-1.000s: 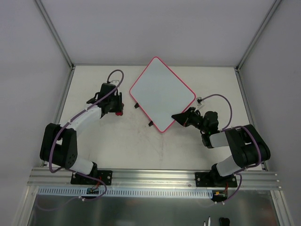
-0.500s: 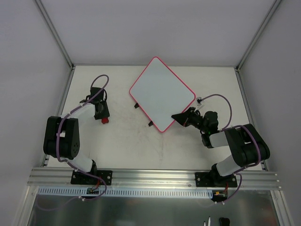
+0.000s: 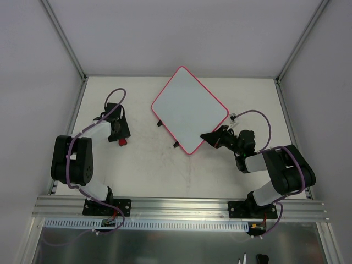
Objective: Erase the whiteboard
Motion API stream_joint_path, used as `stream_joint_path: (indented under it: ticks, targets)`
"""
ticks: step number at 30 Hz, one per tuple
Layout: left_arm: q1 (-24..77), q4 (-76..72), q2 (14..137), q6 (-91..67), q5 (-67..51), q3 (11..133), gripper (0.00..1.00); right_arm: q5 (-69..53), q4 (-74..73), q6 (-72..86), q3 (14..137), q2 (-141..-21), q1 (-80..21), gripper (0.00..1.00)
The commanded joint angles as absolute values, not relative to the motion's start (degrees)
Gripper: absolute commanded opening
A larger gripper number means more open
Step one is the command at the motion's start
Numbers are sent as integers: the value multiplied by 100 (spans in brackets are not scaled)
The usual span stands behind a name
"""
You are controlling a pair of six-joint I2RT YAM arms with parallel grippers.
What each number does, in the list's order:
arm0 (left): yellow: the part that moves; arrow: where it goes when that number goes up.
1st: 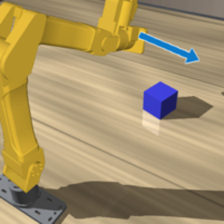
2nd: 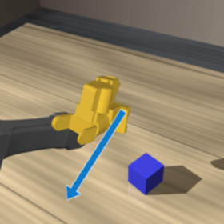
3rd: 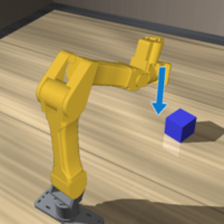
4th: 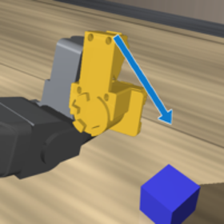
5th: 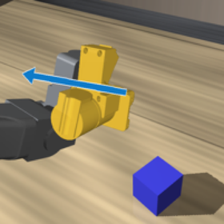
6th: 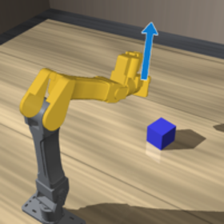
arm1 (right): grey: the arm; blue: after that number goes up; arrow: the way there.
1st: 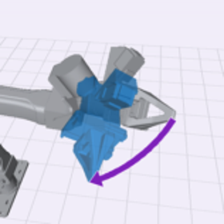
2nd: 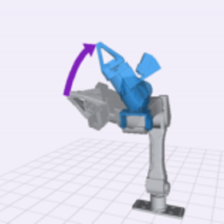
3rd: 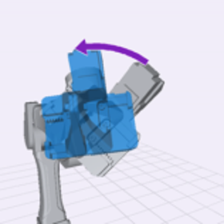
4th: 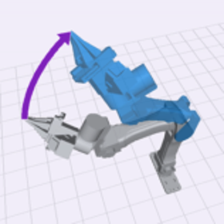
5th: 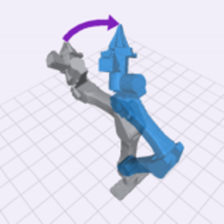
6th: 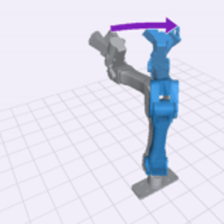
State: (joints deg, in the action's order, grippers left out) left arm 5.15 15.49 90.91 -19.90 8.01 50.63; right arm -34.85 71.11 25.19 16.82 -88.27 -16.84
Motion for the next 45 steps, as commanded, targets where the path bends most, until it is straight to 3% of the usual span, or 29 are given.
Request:
stream_joint_path:
  ticks: [1,4,12,32,36,39,45]
  targets:
    - [466,1626,8737,-2144,949,4940,57,-3946,8780,2241,1898,-8807,-1837,0]
    - [475,1565,8342,-2215,1071,4790,61,-3938,8771,2232,1890,-8807,-1837,2]
    - [501,1072,7357,-2259,1098,4245,63,-3867,8780,2171,1846,-8780,-1846,20]
    - [501,976,7365,-2267,1011,4201,64,-3340,8780,2145,1565,-8859,-1802,40]
    - [501,976,7392,-2259,967,4201,64,-3138,8780,2057,1442,-8807,-1802,66]
    - [501,967,7427,-2259,967,4210,64,-3077,8780,2057,1415,-8815,-1784,74]
    - [510,949,7365,-2285,940,4175,64,-2918,8780,2092,1319,-8754,-1714,78]
